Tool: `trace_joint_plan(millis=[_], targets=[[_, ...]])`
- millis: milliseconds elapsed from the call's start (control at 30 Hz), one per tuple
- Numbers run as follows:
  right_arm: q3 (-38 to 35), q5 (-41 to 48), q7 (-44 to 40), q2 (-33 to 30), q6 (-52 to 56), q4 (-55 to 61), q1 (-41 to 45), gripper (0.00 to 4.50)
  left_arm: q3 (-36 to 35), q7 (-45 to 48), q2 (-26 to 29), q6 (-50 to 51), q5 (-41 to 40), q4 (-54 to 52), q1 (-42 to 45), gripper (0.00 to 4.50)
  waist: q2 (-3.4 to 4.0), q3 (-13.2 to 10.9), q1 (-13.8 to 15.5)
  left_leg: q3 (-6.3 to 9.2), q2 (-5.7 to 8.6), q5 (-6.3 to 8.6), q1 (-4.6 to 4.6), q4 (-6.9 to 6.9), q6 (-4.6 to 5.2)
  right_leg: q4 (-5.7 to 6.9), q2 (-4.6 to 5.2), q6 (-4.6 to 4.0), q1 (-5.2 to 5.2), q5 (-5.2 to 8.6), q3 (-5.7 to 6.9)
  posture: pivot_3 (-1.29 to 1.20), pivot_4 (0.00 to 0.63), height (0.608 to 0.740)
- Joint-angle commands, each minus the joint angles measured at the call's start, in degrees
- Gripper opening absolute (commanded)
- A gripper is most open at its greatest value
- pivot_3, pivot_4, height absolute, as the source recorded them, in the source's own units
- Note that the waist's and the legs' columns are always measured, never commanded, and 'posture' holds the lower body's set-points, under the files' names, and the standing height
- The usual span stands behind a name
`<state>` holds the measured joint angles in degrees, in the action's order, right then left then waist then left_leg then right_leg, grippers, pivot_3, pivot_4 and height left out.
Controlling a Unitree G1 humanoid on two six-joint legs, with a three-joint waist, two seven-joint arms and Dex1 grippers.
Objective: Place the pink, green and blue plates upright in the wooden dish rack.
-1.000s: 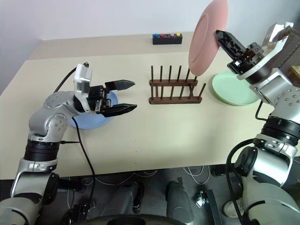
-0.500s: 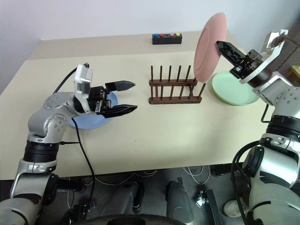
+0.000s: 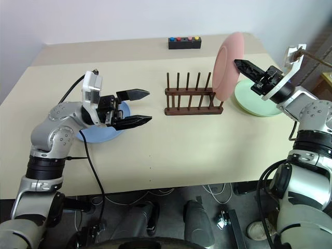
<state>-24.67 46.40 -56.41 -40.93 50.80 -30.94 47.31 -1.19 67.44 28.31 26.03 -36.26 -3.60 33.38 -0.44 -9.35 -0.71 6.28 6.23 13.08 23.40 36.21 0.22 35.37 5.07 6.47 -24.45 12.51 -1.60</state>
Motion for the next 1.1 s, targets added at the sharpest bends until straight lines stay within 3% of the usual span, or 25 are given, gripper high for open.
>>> trace_joint_plan(millis=[33,167,467,733,867,967,1100], targets=[[0.3,-1.7,-0.5,-0.4,-2.6,-0.9,0.5,0.03,-0.4,-0.2,0.5,-0.4,-0.5,-2.3,0.9,4.5,0.0,0.0,0.0,0.0,0.0,0.0,0.0,0.0,0.0,0.0,0.0,0.0,0.0,0.0,0.0,0.0,0.15,0.74],[1.1,-3.2,-1.5,0.0,-4.5,-2.5,0.3,0.03,-0.4,-0.3,0.5,-0.3,-0.7,-2.4,0.8,4.5,0.0,0.0,0.0,0.0,0.0,0.0,0.0,0.0,0.0,0.0,0.0,0.0,0.0,0.0,0.0,0.0,0.15,0.74],[1.2,-7.2,0.5,0.2,-11.9,-3.9,1.8,4.46,-0.4,-0.5,0.3,-0.3,-0.6,-2.2,0.9,4.5,0.02,0.0,0.0,0.0,0.01,0.0,0.0,0.0,-0.01,0.0,0.0,0.0,0.0,0.0,0.0,0.0,0.15,0.74],[-4.2,-9.6,9.2,0.1,-28.0,0.1,2.9,4.46,-0.3,0.0,0.1,-0.3,-1.0,-2.3,0.8,4.5,0.05,0.0,0.0,0.0,0.01,-0.01,-0.01,-0.02,-0.02,0.0,-0.01,0.0,0.0,0.0,0.0,0.0,0.15,0.74],[-5.9,-9.2,15.1,0.1,-26.6,6.0,0.1,4.46,-0.1,0.5,0.2,-0.9,-0.8,-2.7,0.4,4.5,0.05,0.0,0.0,0.0,0.01,-0.01,-0.01,-0.01,-0.02,0.0,0.0,0.0,0.0,0.0,0.0,0.0,0.15,0.74],[-5.3,-11.3,18.4,-2.1,-23.2,10.5,-5.3,4.46,0.5,0.6,0.4,-1.4,0.1,-2.8,0.0,4.5,0.05,0.0,0.2,0.02,0.0,-0.01,-0.01,-0.01,-0.02,0.0,-0.01,0.0,0.0,0.0,0.0,0.0,0.15,0.74],[3.9,-24.2,14.7,-11.2,-28.3,16.3,-16.5,4.46,1.4,2.3,1.7,2.2,-1.5,-2.9,-0.1,4.5,0.12,-0.1,0.5,-0.01,0.05,-0.01,0.0,0.0,-0.01,-0.02,0.02,0.0,0.02,0.01,-0.01,0.0,0.15,0.74]])
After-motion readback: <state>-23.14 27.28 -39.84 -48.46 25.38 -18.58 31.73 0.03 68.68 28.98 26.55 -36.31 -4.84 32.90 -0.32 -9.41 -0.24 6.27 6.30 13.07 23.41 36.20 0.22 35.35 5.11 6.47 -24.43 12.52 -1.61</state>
